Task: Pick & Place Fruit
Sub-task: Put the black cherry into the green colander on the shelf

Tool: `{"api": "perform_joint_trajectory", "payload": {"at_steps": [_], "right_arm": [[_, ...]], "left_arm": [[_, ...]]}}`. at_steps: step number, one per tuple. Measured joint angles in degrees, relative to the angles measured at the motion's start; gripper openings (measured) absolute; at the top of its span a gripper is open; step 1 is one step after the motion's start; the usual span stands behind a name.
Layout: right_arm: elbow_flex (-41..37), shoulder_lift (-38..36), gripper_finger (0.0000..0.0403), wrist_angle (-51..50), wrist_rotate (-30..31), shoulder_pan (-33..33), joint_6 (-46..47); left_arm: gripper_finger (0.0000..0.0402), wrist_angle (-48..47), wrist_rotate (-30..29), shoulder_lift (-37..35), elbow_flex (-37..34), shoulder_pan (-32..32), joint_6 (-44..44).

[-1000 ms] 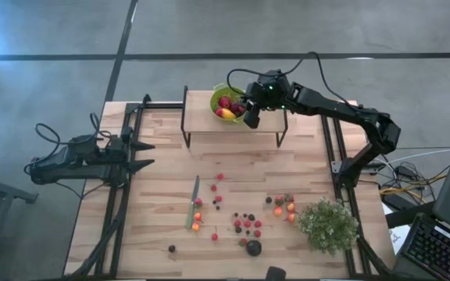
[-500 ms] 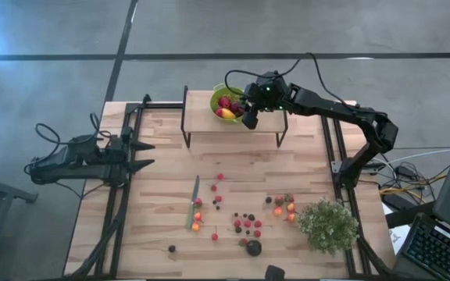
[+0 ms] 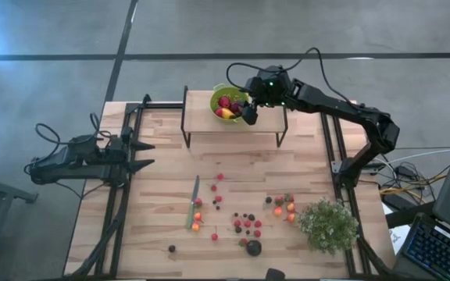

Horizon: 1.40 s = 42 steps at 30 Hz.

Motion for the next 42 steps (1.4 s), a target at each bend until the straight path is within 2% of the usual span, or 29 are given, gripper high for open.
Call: {"api": "perform_joint_trajectory", "payload": {"at_steps": [12, 23, 28, 35, 42], "right_arm": [[3.95, -0.44, 0.0196, -7.33, 0.03, 4.80, -2.28], [3.68, -1.89, 0.0136, -17.26, 0.42, 10.69, -1.46], [3.64, -2.73, 0.0105, -24.88, 2.96, 14.50, 2.52], [1.11, -3.54, 0.0068, -33.87, 3.10, 20.07, 8.03], [-4.70, -6.04, 0.0049, -34.88, 3.12, 26.37, 14.58]], "left_arm": [[0.0241, 0.01, 0.00, 0.00, 0.00, -0.01, 0.00], [0.0241, 0.01, 0.00, 0.00, 0.00, -0.01, 0.00], [0.0241, 0.01, 0.00, 0.00, 0.00, -0.02, 0.00], [0.0241, 0.01, 0.00, 0.00, 0.00, 0.01, 0.00], [0.0241, 0.01, 0.00, 0.01, 0.00, 0.00, 0.00]]}}
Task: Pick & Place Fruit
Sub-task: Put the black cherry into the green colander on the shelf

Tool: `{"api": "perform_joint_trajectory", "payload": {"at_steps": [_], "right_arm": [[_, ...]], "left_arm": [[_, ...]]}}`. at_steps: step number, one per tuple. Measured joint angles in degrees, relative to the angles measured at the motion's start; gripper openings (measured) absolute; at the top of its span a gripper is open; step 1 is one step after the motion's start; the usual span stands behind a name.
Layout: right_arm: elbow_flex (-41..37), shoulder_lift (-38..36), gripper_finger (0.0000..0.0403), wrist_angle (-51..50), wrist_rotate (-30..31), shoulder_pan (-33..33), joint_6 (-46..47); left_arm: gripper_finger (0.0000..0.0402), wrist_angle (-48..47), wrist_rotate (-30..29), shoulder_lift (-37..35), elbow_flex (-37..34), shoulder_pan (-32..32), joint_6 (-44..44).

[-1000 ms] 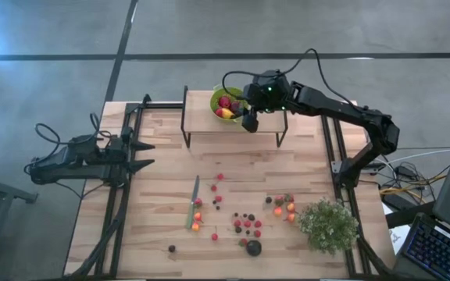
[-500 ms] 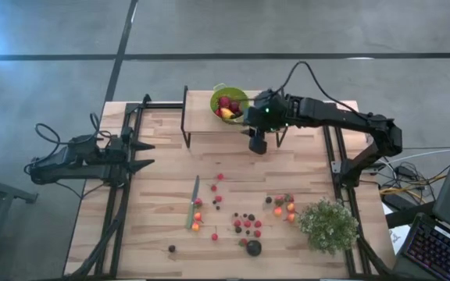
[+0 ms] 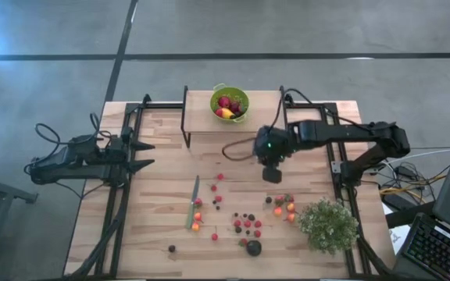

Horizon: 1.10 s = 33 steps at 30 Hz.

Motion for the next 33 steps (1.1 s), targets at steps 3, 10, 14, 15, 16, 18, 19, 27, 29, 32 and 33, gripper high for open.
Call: {"api": "perform_joint_trajectory", "payload": {"at_steps": [3, 10, 14, 15, 16, 18, 19, 27, 29, 32, 33], "right_arm": [[-2.96, -0.78, 0.0048, 1.45, 0.00, 3.40, 1.42], [-7.38, -1.39, 0.0061, 2.97, 1.57, 10.88, 4.71], [-9.72, -1.77, 0.0069, 3.77, 4.51, 14.60, 7.48], [-10.61, -1.89, 0.0071, 4.89, 4.71, 15.48, 7.92], [-11.53, -2.00, 0.0073, 5.87, 4.75, 16.30, 8.53], [-13.35, -2.24, 0.0079, 7.34, 4.72, 17.79, 10.18], [-14.19, -2.38, 0.0083, 8.02, 4.68, 18.34, 11.07], [-20.04, -2.72, 0.0133, 13.33, 4.30, 20.12, 13.78], [-20.97, -2.70, 0.0150, 13.77, 4.23, 20.11, 13.60], [-21.59, -2.59, 0.0174, 13.92, 4.38, 20.04, 13.24], [-21.78, -2.54, 0.0181, 13.95, 4.39, 20.06, 13.22]], "left_arm": [[0.0241, 0.00, 0.00, 0.00, 0.00, -0.01, 0.00], [0.0241, 0.00, 0.00, 0.00, 0.00, 0.00, -0.01], [0.0241, 0.00, 0.00, 0.00, 0.00, 0.00, 0.00], [0.0241, 0.00, 0.00, 0.01, 0.00, 0.00, 0.00], [0.0241, -0.01, 0.00, 0.02, 0.00, -0.02, 0.00], [0.0241, 0.00, 0.00, 0.02, 0.00, 0.00, 0.00], [0.0241, 0.00, 0.00, 0.02, 0.00, -0.02, 0.00], [0.0241, 0.00, 0.02, 0.02, 0.00, -0.01, 0.00], [0.0241, 0.00, 0.00, -0.01, 0.00, -0.02, 0.00], [0.0241, -0.01, 0.00, 0.02, 0.00, 0.00, 0.00], [0.0241, 0.00, 0.00, 0.02, 0.00, -0.02, 0.00]]}}
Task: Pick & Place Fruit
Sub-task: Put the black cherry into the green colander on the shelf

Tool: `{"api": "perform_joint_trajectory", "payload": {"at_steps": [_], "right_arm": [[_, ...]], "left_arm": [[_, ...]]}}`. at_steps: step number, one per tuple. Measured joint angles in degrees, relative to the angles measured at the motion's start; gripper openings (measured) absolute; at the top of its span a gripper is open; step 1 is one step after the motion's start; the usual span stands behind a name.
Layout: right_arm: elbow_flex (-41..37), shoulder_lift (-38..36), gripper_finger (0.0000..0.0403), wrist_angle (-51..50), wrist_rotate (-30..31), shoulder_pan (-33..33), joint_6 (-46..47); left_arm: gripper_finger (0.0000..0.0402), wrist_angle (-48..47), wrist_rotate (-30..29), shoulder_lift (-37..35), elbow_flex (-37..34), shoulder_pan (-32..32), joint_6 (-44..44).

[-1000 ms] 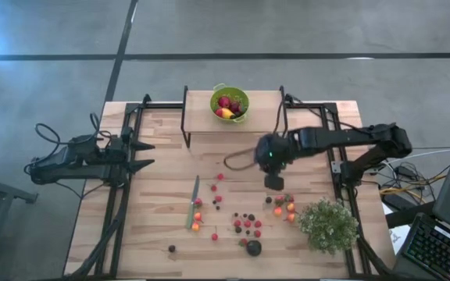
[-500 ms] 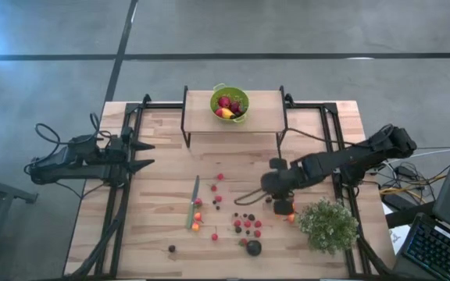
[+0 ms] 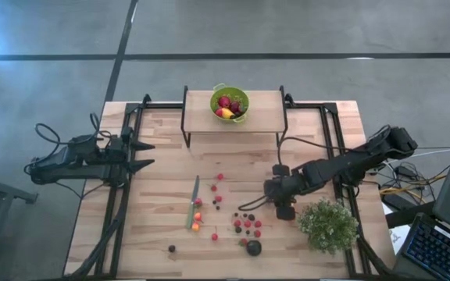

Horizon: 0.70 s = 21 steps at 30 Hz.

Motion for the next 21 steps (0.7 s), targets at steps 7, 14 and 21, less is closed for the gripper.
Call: {"api": "perform_joint_trajectory", "payload": {"at_steps": [7, 14, 21], "right_arm": [[-3.44, 0.15, 0.0212, 6.19, 0.03, 0.00, -0.08], [-6.97, 2.01, 0.0211, 11.02, 0.07, -0.02, -0.26], [-9.04, 3.47, 0.0195, 12.95, 0.14, -0.02, -0.26]], "left_arm": [[0.0241, 0.00, 0.00, 0.00, 0.00, 0.00, 0.00], [0.0241, -0.02, 0.00, 0.00, 0.00, 0.00, 0.00], [0.0241, -0.03, 0.01, 0.00, 0.00, 0.00, 0.00]]}}
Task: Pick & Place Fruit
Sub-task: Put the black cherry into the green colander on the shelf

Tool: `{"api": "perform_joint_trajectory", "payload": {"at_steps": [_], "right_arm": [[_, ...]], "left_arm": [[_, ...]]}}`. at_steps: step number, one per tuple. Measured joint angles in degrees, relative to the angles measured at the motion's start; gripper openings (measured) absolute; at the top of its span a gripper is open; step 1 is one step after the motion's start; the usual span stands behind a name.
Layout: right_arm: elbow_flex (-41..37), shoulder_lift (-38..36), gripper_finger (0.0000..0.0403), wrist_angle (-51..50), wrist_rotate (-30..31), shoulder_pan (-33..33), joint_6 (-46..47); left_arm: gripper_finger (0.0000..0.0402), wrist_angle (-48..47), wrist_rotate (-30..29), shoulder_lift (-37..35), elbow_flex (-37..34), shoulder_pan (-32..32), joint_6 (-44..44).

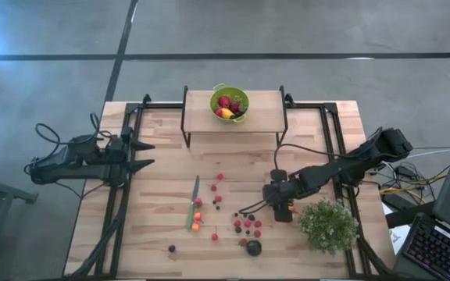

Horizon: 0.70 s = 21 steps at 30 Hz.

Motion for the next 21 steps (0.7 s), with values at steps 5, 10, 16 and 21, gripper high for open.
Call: {"api": "perform_joint_trajectory", "payload": {"at_steps": [5, 10, 16, 21], "right_arm": [[-0.48, 0.47, 0.0186, 1.25, 0.00, 0.00, -1.30], [-1.04, 0.45, 0.0177, 2.97, 0.31, 0.00, -2.98], [-2.51, 0.93, 0.0175, 3.37, 2.86, -0.02, -3.02], [-2.82, 2.91, 0.0189, 5.49, 3.02, -0.04, -2.79]], "left_arm": [[0.0241, 0.00, -0.01, 0.00, 0.00, 0.00, 0.00], [0.0241, 0.00, -0.01, 0.00, 0.00, 0.01, 0.00], [0.0241, 0.00, -0.01, 0.00, 0.00, 0.00, 0.00], [0.0241, 0.03, -0.03, 0.00, 0.00, 0.00, 0.00]]}}
